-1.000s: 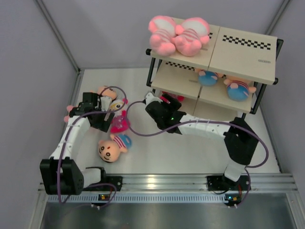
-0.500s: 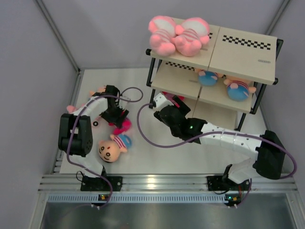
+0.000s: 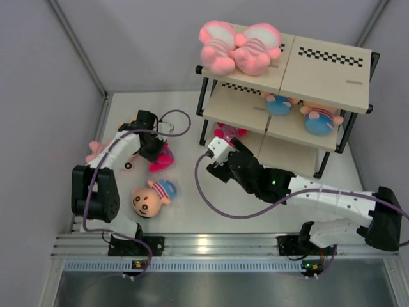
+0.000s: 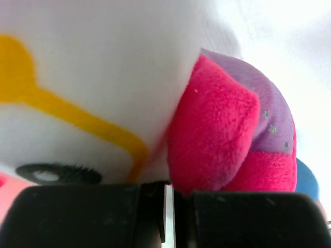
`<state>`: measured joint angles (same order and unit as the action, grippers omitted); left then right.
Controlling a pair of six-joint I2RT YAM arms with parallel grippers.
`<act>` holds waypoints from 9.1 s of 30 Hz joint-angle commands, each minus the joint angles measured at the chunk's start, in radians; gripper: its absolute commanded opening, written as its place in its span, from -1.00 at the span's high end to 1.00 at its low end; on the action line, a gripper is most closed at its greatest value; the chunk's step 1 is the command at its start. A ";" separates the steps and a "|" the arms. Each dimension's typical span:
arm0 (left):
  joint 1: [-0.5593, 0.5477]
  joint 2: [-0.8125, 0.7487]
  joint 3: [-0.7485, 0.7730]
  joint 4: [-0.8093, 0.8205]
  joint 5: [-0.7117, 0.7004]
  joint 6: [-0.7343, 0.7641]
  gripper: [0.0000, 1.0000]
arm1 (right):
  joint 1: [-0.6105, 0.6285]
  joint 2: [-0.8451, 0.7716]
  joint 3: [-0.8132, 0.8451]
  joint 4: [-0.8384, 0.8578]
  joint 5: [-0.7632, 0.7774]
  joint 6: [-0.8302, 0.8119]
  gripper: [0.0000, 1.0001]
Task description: Place and organize the stuffed toys onto the shelf
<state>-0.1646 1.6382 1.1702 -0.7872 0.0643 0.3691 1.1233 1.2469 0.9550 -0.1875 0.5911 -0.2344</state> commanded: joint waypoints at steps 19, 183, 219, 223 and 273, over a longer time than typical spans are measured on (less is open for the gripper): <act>-0.065 -0.563 -0.007 -0.250 0.249 0.070 1.00 | 0.144 0.192 0.224 0.388 -0.562 -0.223 -0.86; -0.069 -0.545 -0.017 -0.290 0.117 0.065 -0.97 | -0.419 0.227 -0.194 -0.053 0.438 -0.323 0.57; -0.161 -0.360 -0.262 -0.314 0.147 0.232 1.00 | -0.088 -0.242 -0.045 -0.161 -0.132 -0.138 -0.99; -0.159 -0.469 -0.144 -0.340 0.418 0.307 1.00 | -0.082 -0.334 -0.068 -0.078 -0.399 -0.157 -0.99; -0.423 -0.604 0.057 -0.408 0.571 0.331 0.64 | -0.069 -0.084 0.225 -0.327 -1.119 -0.231 1.00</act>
<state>-0.5884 1.0328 1.1976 -1.2751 0.7551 0.8101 1.0325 1.2541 1.2175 -0.6350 -0.6067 -0.5831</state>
